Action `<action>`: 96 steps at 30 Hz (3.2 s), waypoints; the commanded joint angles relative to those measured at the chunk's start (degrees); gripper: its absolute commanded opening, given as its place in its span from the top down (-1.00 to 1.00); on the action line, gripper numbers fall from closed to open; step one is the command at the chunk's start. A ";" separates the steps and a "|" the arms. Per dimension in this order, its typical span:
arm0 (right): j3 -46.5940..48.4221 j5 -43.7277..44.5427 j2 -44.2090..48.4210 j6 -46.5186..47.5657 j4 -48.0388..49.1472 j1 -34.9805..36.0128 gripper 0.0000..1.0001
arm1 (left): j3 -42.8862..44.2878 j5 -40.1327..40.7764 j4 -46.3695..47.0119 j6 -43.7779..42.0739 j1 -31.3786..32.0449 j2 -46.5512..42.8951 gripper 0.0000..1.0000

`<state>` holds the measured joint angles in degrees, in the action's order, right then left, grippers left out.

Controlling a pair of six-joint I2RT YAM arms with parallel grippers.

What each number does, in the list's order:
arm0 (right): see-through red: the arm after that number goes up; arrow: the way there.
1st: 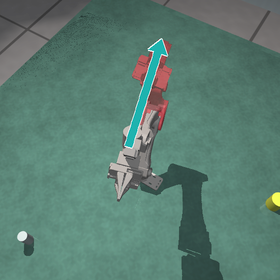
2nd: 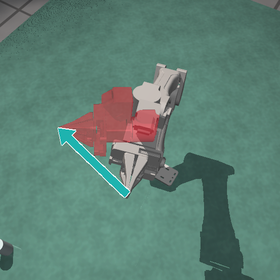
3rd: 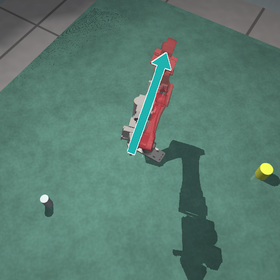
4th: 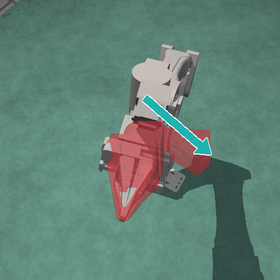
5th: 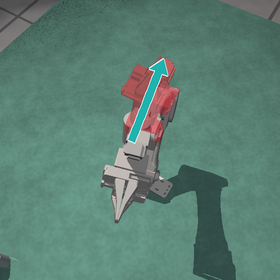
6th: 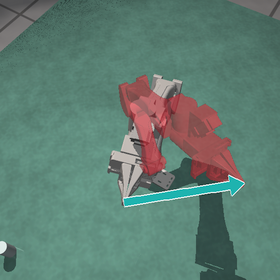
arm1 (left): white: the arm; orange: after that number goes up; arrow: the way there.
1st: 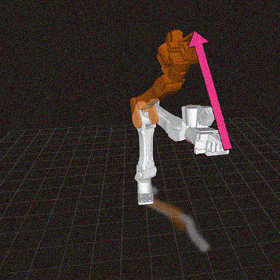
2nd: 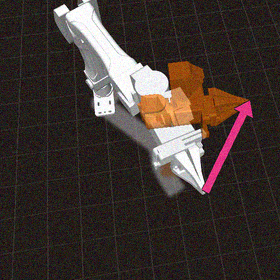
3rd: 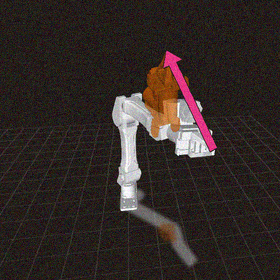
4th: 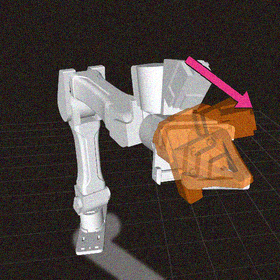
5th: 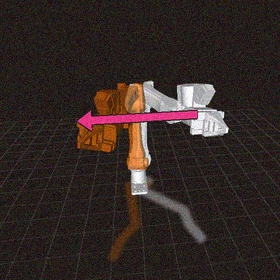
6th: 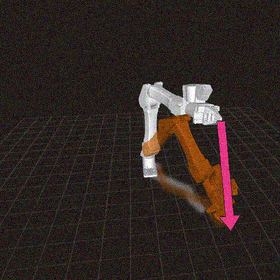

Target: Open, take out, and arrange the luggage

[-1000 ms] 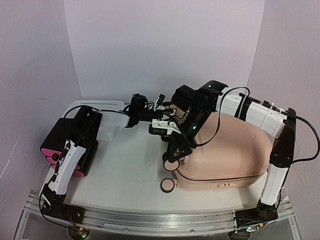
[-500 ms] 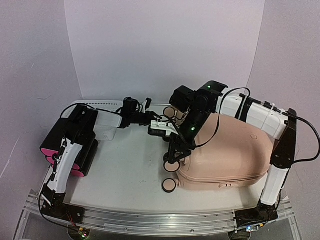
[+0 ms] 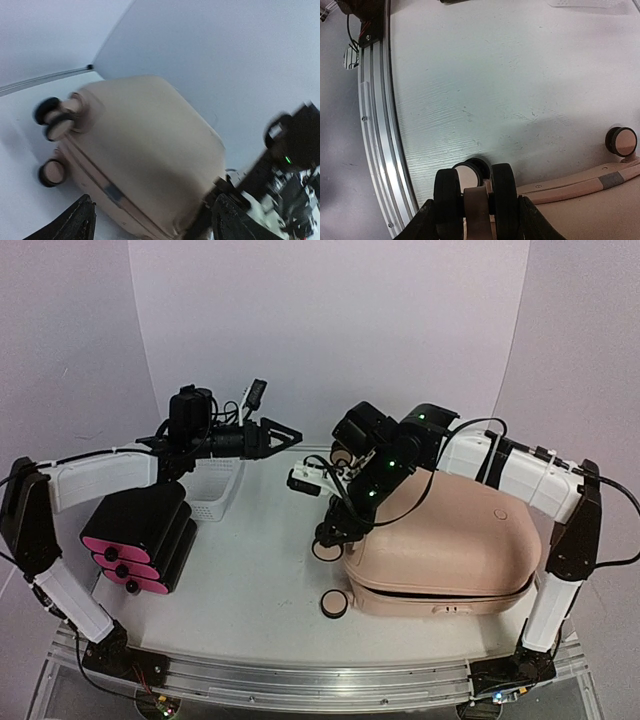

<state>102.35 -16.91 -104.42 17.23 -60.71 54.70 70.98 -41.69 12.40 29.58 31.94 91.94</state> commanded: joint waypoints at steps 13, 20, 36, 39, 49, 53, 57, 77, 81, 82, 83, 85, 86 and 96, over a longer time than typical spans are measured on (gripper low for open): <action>-2.14 17.25 14.90 -22.35 -1.86 -1.31 -0.96 | -29.65 5.18 -1.76 -6.57 8.75 -28.19 -0.71; -6.01 28.57 22.04 -25.56 -8.38 -10.12 -0.97 | -28.22 4.10 -2.44 -9.06 12.87 -22.52 -0.76; -16.16 18.95 33.81 -24.21 -8.66 -26.64 -0.96 | -11.01 5.17 -6.77 -26.70 20.75 0.15 -0.99; -16.84 19.21 35.69 -23.85 -8.64 -26.62 -0.97 | -8.63 1.27 -6.72 -27.55 21.44 3.02 -0.94; -19.32 21.93 42.26 -22.90 -10.40 -26.58 -0.96 | -4.05 -3.05 -6.76 -24.11 22.56 6.53 -0.12; -21.93 29.78 46.58 -22.89 -11.16 -26.58 -0.97 | -5.18 -1.41 -6.77 -22.26 22.55 4.65 0.15; -23.66 41.14 49.27 -25.09 -13.32 -26.63 -0.97 | -5.47 2.87 -7.64 -18.18 21.96 1.82 0.42; -1.29 13.46 22.53 -32.29 -13.63 -60.14 -0.97 | 15.96 18.41 -21.63 -7.03 10.14 -2.39 0.93; 1.57 9.63 16.72 -32.47 -13.65 -64.59 -0.96 | 25.26 19.73 -28.34 -7.70 8.02 1.90 0.97; 2.07 11.03 15.77 -32.06 -13.73 -65.02 -0.97 | 27.23 20.17 -29.81 -7.81 7.64 2.75 0.98; 2.85 12.50 14.81 -31.74 -13.90 -65.73 -0.97 | 29.23 20.62 -31.09 -7.68 7.27 3.47 0.98; 4.42 12.40 13.25 -31.71 -14.86 -68.02 -0.97 | 32.17 21.10 -32.76 -7.44 6.60 4.70 0.98; 4.91 11.21 12.96 -31.94 -15.03 -68.81 -0.97 | 33.22 21.55 -33.25 -7.50 6.37 5.10 0.99; 9.89 16.45 11.53 -28.64 -19.83 -69.01 -0.96 | 39.15 24.37 -35.47 -2.92 0.82 8.32 1.00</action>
<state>109.58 -2.57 -93.06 -13.91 -76.01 -14.74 104.29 -40.62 -24.43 24.12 40.53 99.79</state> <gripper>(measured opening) 0.983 0.517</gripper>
